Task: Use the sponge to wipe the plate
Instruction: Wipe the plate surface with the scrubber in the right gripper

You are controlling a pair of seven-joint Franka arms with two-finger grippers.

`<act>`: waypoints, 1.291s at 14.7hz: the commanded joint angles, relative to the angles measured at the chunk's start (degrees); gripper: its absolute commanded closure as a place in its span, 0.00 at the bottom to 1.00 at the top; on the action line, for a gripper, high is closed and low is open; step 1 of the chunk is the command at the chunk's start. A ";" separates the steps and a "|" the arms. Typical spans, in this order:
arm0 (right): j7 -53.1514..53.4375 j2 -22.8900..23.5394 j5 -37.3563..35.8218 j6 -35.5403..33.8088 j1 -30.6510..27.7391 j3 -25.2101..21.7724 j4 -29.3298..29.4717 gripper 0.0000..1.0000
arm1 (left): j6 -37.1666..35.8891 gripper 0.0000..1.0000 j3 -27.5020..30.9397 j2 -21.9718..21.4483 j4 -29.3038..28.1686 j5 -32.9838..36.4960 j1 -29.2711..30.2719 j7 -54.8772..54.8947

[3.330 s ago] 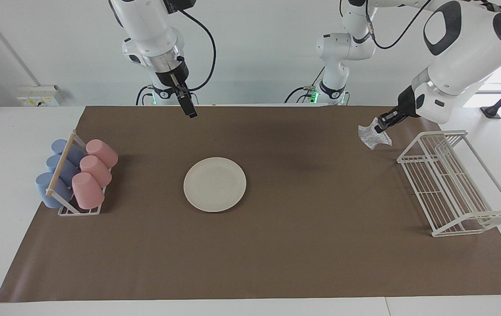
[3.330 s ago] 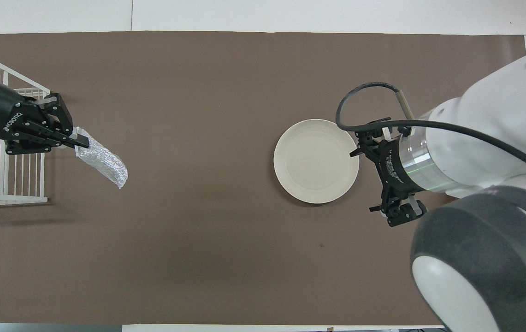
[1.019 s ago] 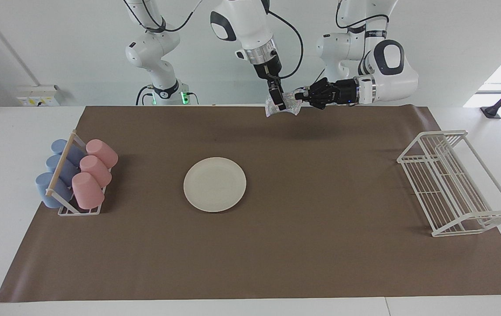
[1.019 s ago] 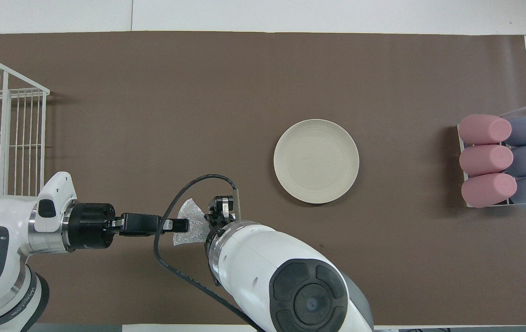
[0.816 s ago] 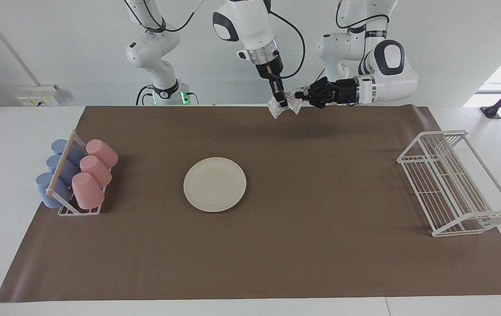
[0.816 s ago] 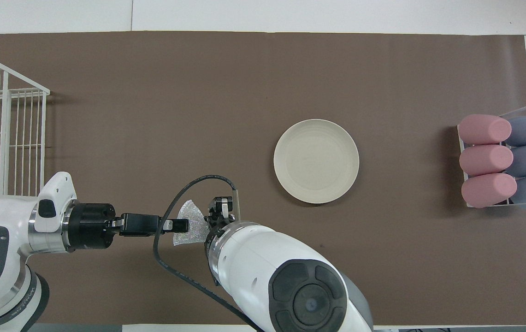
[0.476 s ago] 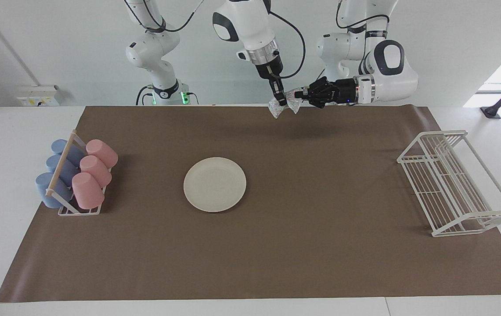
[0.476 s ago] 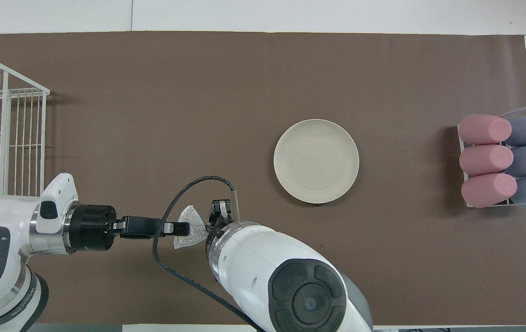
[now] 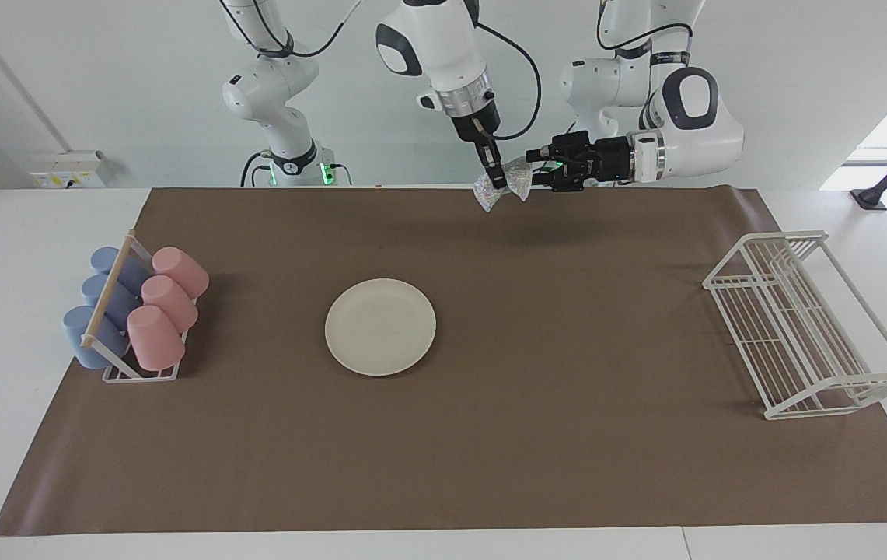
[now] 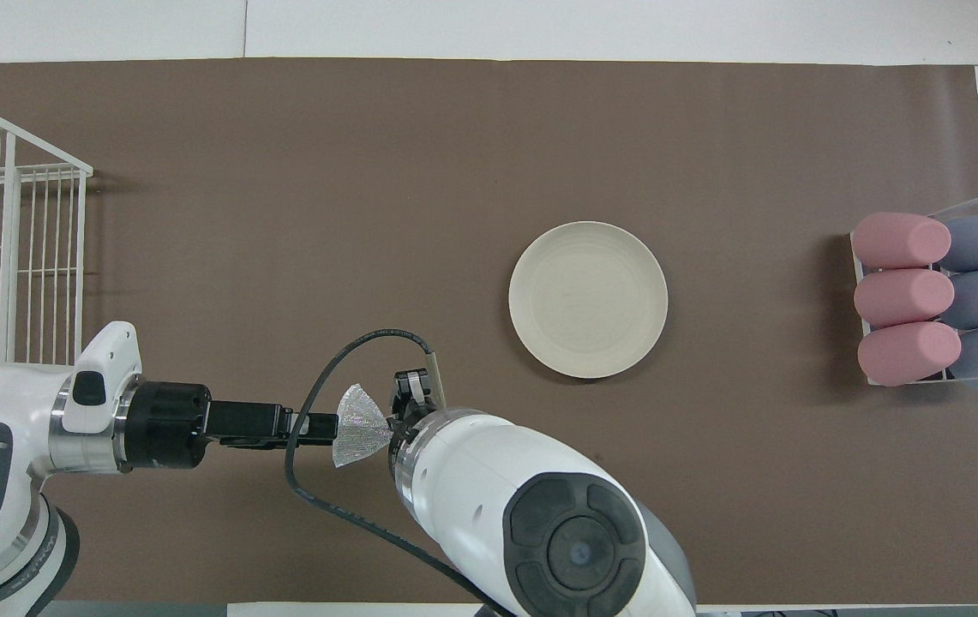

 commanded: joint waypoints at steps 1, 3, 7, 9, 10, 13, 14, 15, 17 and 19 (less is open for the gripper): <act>-18.76 -0.52 0.05 1.27 -6.98 0.12 -5.70 1.00 | -0.32 0.00 0.32 -0.86 2.08 4.91 1.16 -4.41; -29.07 0.70 0.05 1.54 -10.32 0.12 -7.90 1.00 | 0.21 0.00 0.32 -0.60 4.28 9.23 1.25 -8.36; -41.93 4.92 0.05 10.29 -15.17 0.12 -12.11 1.00 | 0.48 0.00 0.32 -0.07 5.96 18.89 4.76 -9.35; -43.53 6.24 0.14 18.47 -15.96 0.12 -16.16 1.00 | 0.83 0.00 0.32 1.07 7.71 25.12 5.38 -9.96; -43.62 7.20 0.05 19.63 -16.23 0.12 -16.61 1.00 | 1.09 0.00 0.32 1.33 8.85 28.55 5.65 -10.74; -44.93 12.38 0.14 22.79 -16.49 0.12 -16.44 1.00 | 4.08 0.00 0.32 4.23 12.45 38.30 5.65 -13.64; -46.33 14.05 0.31 24.72 -16.93 0.21 -16.52 1.00 | 4.52 0.00 0.23 5.02 13.68 42.95 5.56 -14.96; -46.69 14.85 0.31 25.09 -17.19 0.21 -16.52 1.00 | 4.70 0.00 0.23 5.29 14.04 47.34 5.48 -15.58; -49.40 15.30 0.31 25.09 -19.38 0.12 -16.52 1.00 | 6.53 0.00 -0.12 5.29 14.05 55.17 4.69 -15.94; -55.63 15.48 0.31 25.01 -22.63 0.12 -16.52 1.00 | 9.26 0.00 -0.21 5.29 13.61 61.25 3.46 -18.12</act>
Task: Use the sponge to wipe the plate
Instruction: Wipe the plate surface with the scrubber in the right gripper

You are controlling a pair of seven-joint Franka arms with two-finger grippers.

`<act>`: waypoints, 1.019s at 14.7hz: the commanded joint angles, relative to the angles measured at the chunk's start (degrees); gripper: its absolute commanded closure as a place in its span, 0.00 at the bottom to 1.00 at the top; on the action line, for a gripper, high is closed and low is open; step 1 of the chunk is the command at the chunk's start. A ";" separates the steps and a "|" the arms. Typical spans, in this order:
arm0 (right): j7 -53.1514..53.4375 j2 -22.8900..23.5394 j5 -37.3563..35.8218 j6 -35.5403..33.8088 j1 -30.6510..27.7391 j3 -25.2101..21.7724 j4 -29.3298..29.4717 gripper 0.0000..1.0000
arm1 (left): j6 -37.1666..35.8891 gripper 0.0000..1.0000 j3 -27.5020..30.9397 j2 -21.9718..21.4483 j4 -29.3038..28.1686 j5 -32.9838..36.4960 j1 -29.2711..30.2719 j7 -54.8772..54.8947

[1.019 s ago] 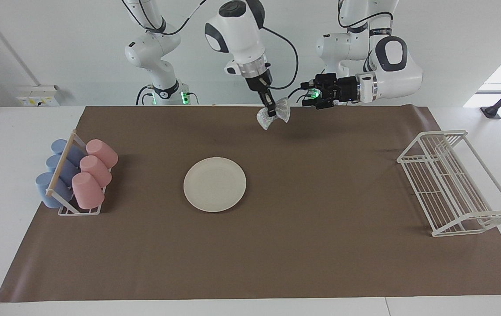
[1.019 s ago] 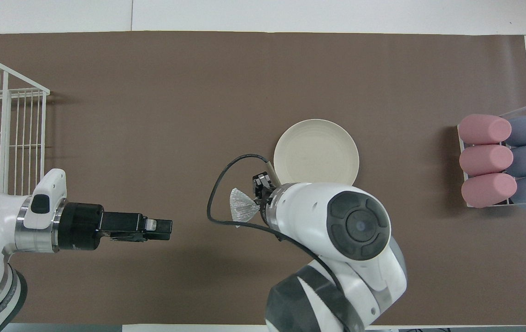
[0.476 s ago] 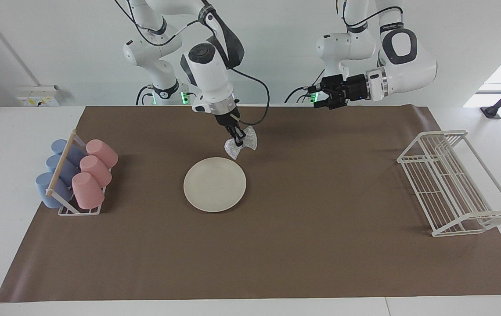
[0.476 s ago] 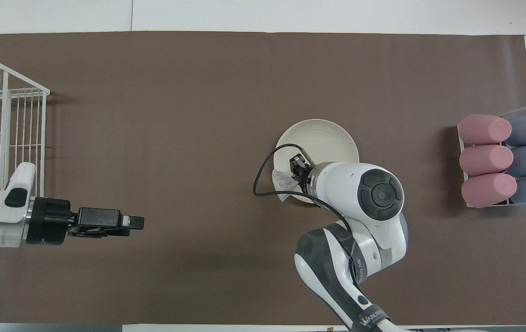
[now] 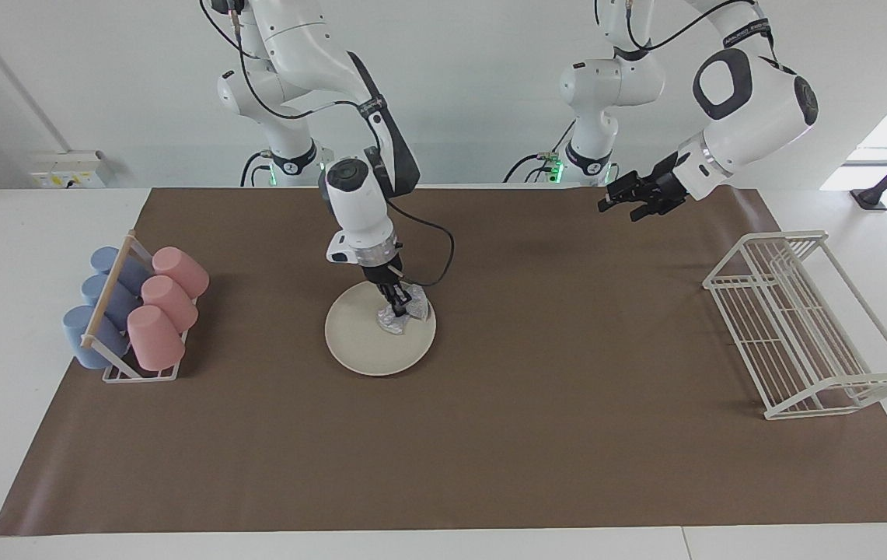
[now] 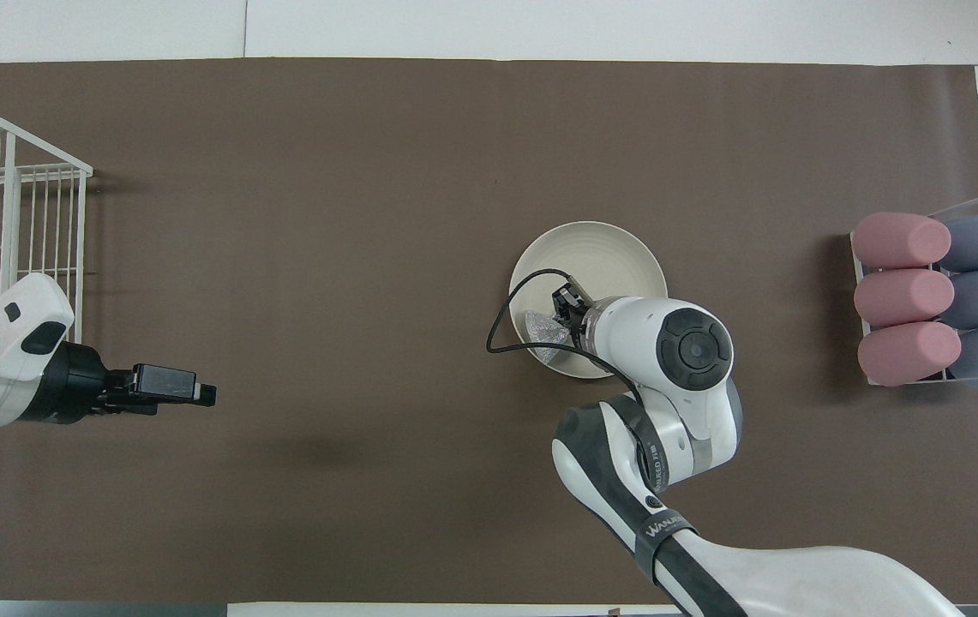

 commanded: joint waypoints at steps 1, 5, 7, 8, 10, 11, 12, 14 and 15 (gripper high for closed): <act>-9.71 0.88 0.32 0.01 -6.02 0.67 -0.29 1.00 | 2.33 0.00 -0.26 0.45 0.53 7.14 -1.74 -3.45; -14.58 1.06 1.10 0.01 -8.16 0.67 -0.38 1.00 | 2.42 0.00 -0.18 0.45 0.45 8.04 -1.57 -3.54; -9.94 1.06 2.85 0.45 -5.45 0.85 -0.47 1.00 | 2.42 0.00 -0.18 0.45 0.45 8.04 -1.57 -3.63; -7.48 1.06 4.69 0.54 -3.34 0.85 -0.29 1.00 | 2.42 0.00 -0.18 0.45 0.45 8.04 -1.48 -3.63; -3.43 1.58 8.82 1.59 -0.43 0.85 -0.29 1.00 | 2.68 0.00 -0.18 0.45 0.45 8.04 -1.57 -3.63; -2.80 1.67 11.89 1.68 0.54 0.85 -0.20 1.00 | 2.68 0.00 -0.18 0.45 0.45 8.04 -1.57 -3.72; -2.97 1.85 15.22 1.59 0.72 0.85 -0.03 1.00 | 2.68 0.00 -0.18 0.45 0.45 8.04 -1.66 -4.33; -8.03 2.20 16.22 2.20 0.20 0.59 0.06 1.00 | 2.68 0.00 -0.26 0.45 0.45 8.04 -1.75 -5.21; -14.07 2.20 16.22 2.12 -1.54 0.58 0.06 1.00 | 2.68 0.00 -0.18 0.45 0.45 8.04 -1.75 -5.21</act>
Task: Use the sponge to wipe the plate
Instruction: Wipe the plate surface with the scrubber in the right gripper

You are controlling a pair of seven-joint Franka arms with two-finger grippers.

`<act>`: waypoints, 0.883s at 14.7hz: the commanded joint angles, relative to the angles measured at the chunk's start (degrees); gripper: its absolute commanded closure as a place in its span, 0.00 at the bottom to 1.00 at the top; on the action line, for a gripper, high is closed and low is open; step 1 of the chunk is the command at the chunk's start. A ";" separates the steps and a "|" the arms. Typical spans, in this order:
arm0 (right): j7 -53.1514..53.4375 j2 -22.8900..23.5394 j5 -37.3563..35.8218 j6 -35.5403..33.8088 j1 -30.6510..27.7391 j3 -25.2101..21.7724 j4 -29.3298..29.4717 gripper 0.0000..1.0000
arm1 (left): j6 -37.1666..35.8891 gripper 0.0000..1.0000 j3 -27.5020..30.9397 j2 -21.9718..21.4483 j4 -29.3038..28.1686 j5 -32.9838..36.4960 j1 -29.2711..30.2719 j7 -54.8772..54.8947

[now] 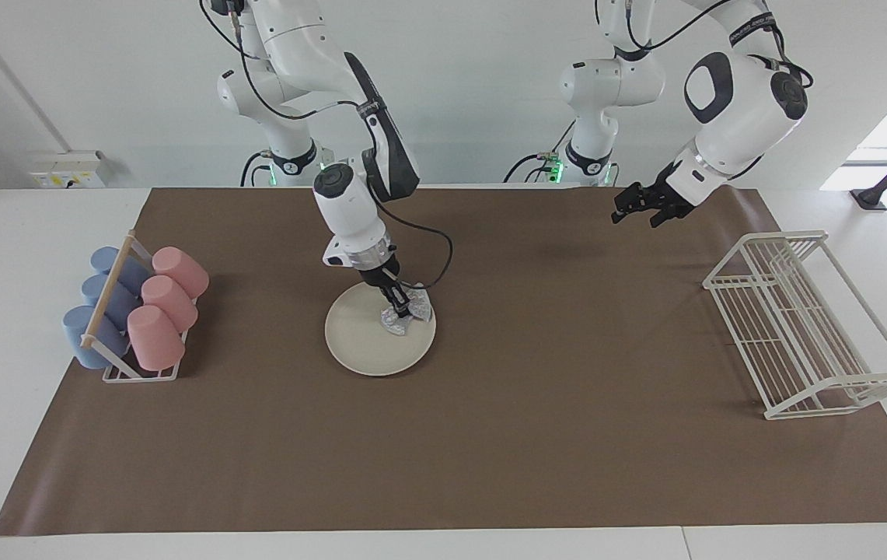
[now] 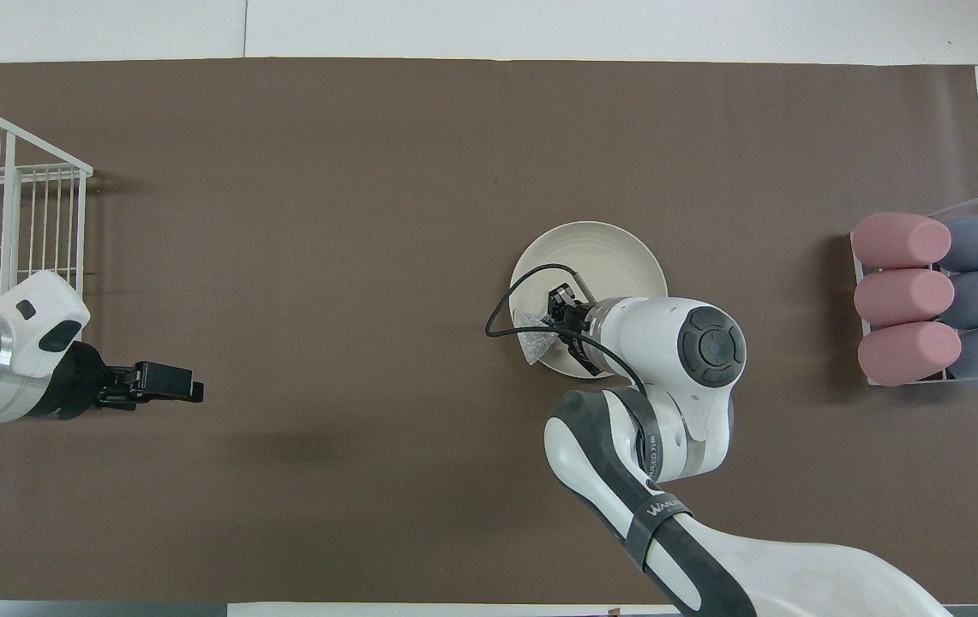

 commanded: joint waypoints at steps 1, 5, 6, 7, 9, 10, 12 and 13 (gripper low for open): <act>-13.83 1.62 1.62 0.87 -5.18 0.05 -0.07 1.00 | 0.79 0.00 0.37 0.35 0.44 1.37 -0.98 -1.66; -26.36 1.97 1.70 0.78 -10.91 0.05 -0.07 1.00 | 0.79 0.00 0.37 0.35 0.53 1.45 -0.98 -1.66; -25.93 1.88 1.70 0.78 -10.74 0.05 -0.33 1.00 | 0.79 0.00 0.37 0.35 0.53 1.45 -0.98 -1.74; -25.23 1.79 1.88 0.78 -10.13 0.14 -0.42 1.00 | 0.79 0.00 0.37 0.35 0.53 1.45 -0.98 -1.74; -19.55 1.62 2.14 0.95 -7.59 0.14 -0.94 1.00 | 0.87 0.00 0.29 0.43 0.53 2.15 -0.98 -1.74; -16.38 1.53 2.23 1.13 -5.75 0.14 -1.21 1.00 | 0.87 0.00 0.29 0.43 0.62 2.16 -0.98 -1.74; -7.16 1.62 2.32 1.48 -1.35 0.14 -1.30 1.00 | 0.87 0.00 0.29 0.43 0.62 2.16 -0.98 -1.74; -4.34 1.70 2.32 2.35 0.23 0.14 -1.21 1.00 | 0.96 0.00 0.29 0.43 0.53 2.16 -0.98 -1.74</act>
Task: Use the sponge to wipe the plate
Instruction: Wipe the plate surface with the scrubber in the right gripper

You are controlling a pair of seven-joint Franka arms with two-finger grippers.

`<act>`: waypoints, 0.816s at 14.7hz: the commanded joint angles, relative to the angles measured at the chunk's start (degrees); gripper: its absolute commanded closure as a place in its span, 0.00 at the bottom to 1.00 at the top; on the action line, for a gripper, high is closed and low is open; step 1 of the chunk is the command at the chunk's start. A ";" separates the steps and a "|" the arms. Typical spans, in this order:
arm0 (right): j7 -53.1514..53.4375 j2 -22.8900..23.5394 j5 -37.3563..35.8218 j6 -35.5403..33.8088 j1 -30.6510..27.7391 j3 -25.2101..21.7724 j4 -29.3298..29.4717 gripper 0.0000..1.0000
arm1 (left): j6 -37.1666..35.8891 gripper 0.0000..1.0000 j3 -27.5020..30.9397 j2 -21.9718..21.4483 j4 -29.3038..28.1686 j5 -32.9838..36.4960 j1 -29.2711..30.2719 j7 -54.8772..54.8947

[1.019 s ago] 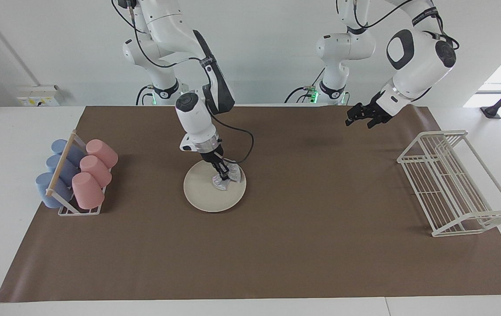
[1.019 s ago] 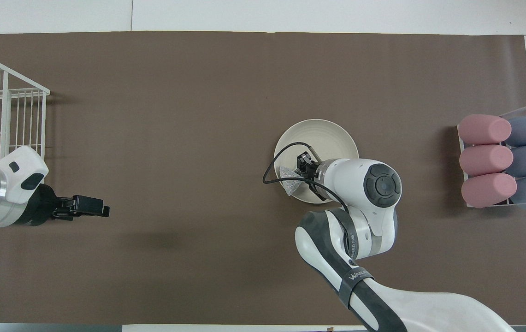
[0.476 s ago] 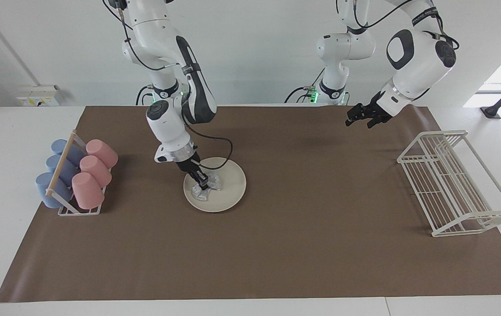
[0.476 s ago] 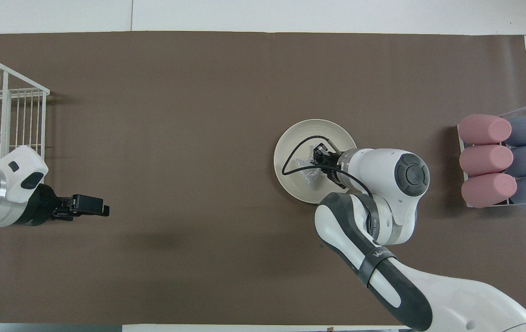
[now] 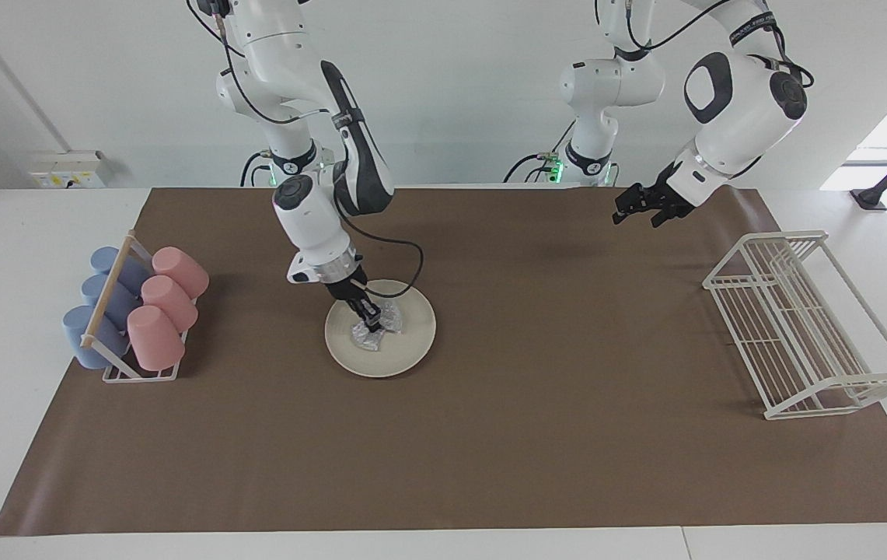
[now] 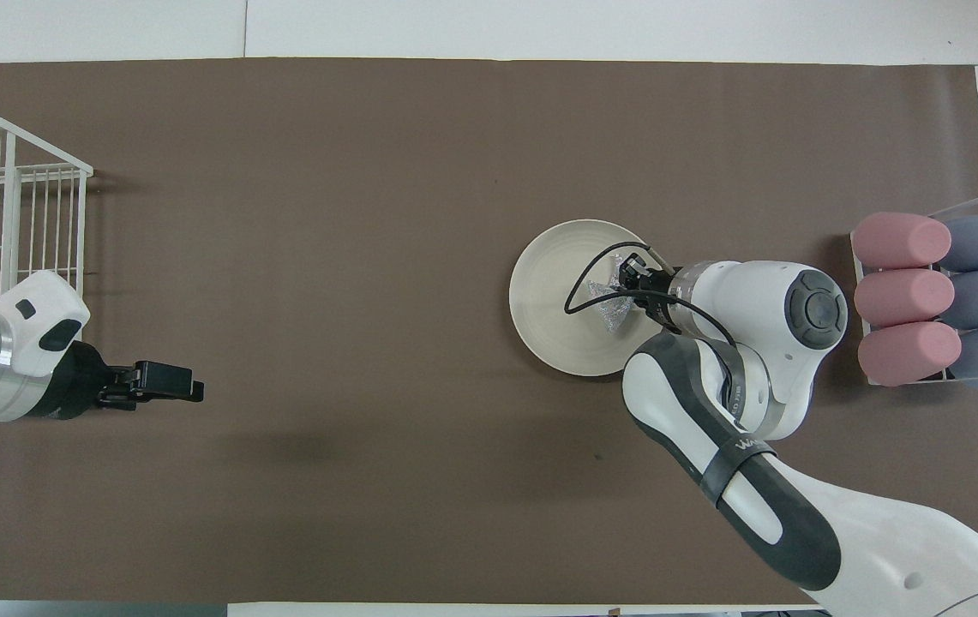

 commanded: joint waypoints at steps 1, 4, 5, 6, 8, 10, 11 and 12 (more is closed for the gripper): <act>6.33 1.70 1.58 2.85 4.21 0.23 -1.35 1.00 | 0.84 0.00 0.29 0.35 0.53 1.40 -0.98 -1.29; 6.43 1.71 1.58 2.42 4.30 0.14 -0.74 1.00 | 1.10 0.00 0.29 0.35 0.44 1.40 -0.98 -1.29; 6.78 1.36 1.58 2.16 4.39 0.14 -0.03 1.00 | 1.10 0.00 0.29 0.35 0.44 1.40 -0.98 -1.29; 7.91 0.13 1.58 1.37 4.39 -0.04 0.32 1.00 | 1.10 0.00 0.29 0.35 0.44 1.40 -0.89 -1.29; 11.25 -4.25 1.23 -3.88 4.39 -0.39 0.85 1.00 | 1.10 0.00 0.29 0.35 0.53 1.40 -0.98 -1.38; 15.29 -7.77 -1.57 -12.74 3.69 -0.91 3.65 1.00 | 1.28 0.00 0.21 0.35 0.53 1.40 -0.98 -2.86; 18.53 -9.01 -6.55 -17.83 3.16 -0.92 6.01 1.00 | 1.54 0.00 0.12 0.43 0.62 0.70 -0.81 -5.31; 22.13 -9.63 -12.08 -22.15 3.07 -0.83 8.73 1.00 | 1.89 0.00 0.20 0.70 0.88 -1.57 -0.63 -6.64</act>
